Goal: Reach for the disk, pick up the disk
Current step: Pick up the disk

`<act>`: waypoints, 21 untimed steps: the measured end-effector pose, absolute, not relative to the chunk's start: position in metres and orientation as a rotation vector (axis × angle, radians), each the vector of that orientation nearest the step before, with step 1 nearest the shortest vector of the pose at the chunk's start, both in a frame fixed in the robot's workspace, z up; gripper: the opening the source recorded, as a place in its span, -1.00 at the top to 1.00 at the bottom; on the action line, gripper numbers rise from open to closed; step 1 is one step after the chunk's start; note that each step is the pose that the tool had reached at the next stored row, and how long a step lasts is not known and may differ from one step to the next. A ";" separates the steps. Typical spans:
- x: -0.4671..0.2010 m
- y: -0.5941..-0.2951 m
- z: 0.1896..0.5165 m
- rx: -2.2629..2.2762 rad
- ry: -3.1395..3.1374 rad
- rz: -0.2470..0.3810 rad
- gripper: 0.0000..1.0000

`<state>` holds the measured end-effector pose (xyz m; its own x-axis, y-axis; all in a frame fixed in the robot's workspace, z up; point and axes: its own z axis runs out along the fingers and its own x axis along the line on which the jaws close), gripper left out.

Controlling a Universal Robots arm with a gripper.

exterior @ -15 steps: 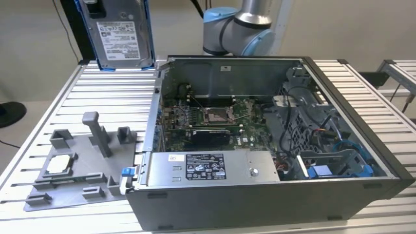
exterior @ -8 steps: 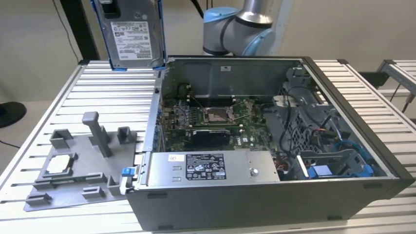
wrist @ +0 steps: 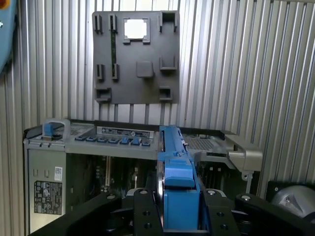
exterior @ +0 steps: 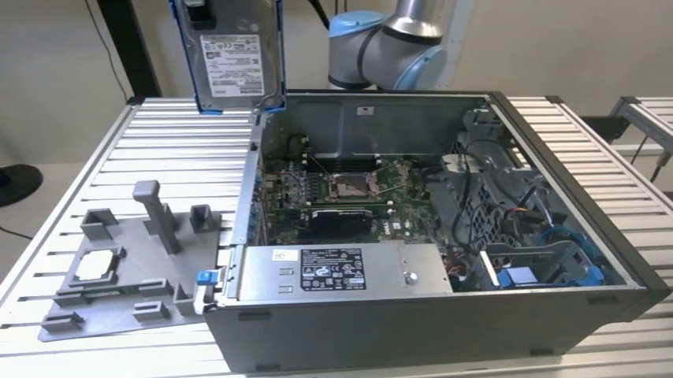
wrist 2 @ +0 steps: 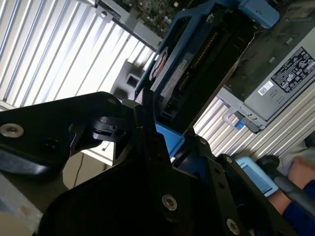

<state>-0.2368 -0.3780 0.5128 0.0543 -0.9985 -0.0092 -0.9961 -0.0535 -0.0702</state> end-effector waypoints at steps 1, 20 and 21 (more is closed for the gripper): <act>-0.234 -0.378 0.513 -2.239 2.121 -0.064 1.00; -0.185 -0.378 0.513 -2.239 2.121 -0.064 1.00; -0.183 -0.378 0.513 -2.238 2.121 -0.064 1.00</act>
